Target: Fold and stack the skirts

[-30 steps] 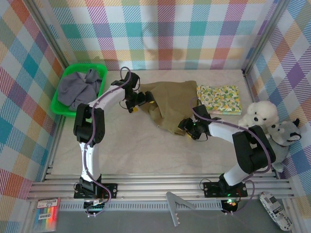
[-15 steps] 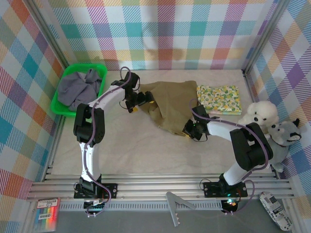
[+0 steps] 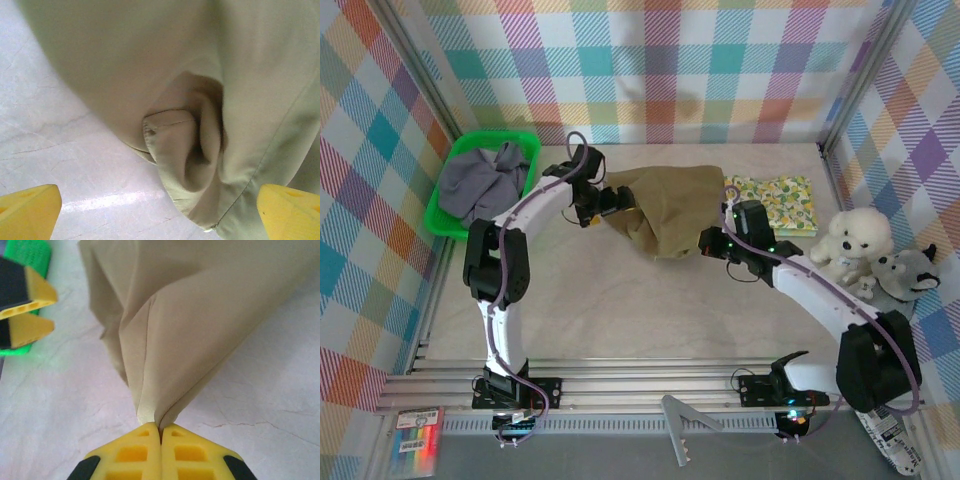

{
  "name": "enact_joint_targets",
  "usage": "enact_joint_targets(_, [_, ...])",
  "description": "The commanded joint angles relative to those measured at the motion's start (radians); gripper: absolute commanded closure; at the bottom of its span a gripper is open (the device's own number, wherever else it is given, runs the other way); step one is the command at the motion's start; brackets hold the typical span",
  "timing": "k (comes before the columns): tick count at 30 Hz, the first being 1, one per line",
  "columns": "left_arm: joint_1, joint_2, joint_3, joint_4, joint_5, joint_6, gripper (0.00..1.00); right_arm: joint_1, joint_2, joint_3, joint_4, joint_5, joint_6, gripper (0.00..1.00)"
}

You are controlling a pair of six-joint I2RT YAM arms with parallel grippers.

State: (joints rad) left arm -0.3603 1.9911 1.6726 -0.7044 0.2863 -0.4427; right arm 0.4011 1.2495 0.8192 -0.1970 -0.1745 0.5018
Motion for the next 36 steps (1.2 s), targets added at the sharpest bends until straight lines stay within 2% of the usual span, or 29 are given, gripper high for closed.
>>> enact_joint_targets(1, [-0.035, -0.038, 0.068, -0.046, -0.005, 0.096, 0.00, 0.006, -0.025, 0.034, -0.115, -0.071, -0.160, 1.00])
enact_joint_targets(7, [-0.125, 0.092, 0.278, -0.188, -0.047, 0.176, 0.00, 0.006, 0.011, -0.070, -0.091, -0.262, -0.123, 1.00])
enact_joint_targets(13, [-0.208, 0.364, 0.579, -0.331, -0.157, 0.163, 0.00, 0.007, 0.072, -0.136, -0.021, -0.246, -0.008, 1.00])
enact_joint_targets(15, [-0.218, 0.470, 0.711, -0.408, -0.213, 0.128, 0.04, 0.006, 0.074, -0.147, -0.014, -0.233, 0.005, 1.00])
enact_joint_targets(18, [-0.217, 0.575, 0.822, -0.476, -0.251, 0.074, 0.22, 0.006, 0.067, -0.159, -0.019, -0.204, 0.012, 1.00])
enact_joint_targets(20, [-0.210, 0.572, 0.783, -0.472, -0.280, 0.035, 0.45, 0.004, 0.067, -0.164, -0.025, -0.193, -0.006, 1.00])
enact_joint_targets(21, [-0.203, 0.548, 0.721, -0.454, -0.291, 0.014, 0.53, 0.005, 0.072, -0.164, -0.031, -0.187, -0.019, 1.00])
enact_joint_targets(22, [-0.194, 0.516, 0.644, -0.420, -0.290, -0.003, 0.57, 0.004, 0.081, -0.162, -0.036, -0.182, -0.031, 1.00])
enact_joint_targets(26, [-0.109, 0.288, 0.185, -0.178, -0.246, -0.111, 0.62, -0.002, 0.148, -0.130, -0.028, -0.235, -0.079, 1.00])
enact_joint_targets(29, [-0.037, 0.126, -0.056, -0.074, -0.226, -0.148, 0.64, -0.002, 0.238, -0.078, -0.027, -0.312, -0.116, 1.00])
enact_joint_targets(31, [-0.009, 0.052, -0.137, -0.047, -0.193, -0.139, 0.63, -0.003, 0.299, -0.035, -0.034, -0.348, -0.131, 1.00])
enact_joint_targets(34, [-0.010, -0.021, -0.142, -0.079, -0.117, -0.091, 0.59, -0.001, 0.385, 0.024, -0.027, -0.442, -0.147, 1.00])
enact_joint_targets(36, [-0.022, -0.062, -0.111, -0.106, -0.110, -0.073, 0.51, 0.002, 0.433, 0.059, -0.028, -0.497, -0.153, 1.00])
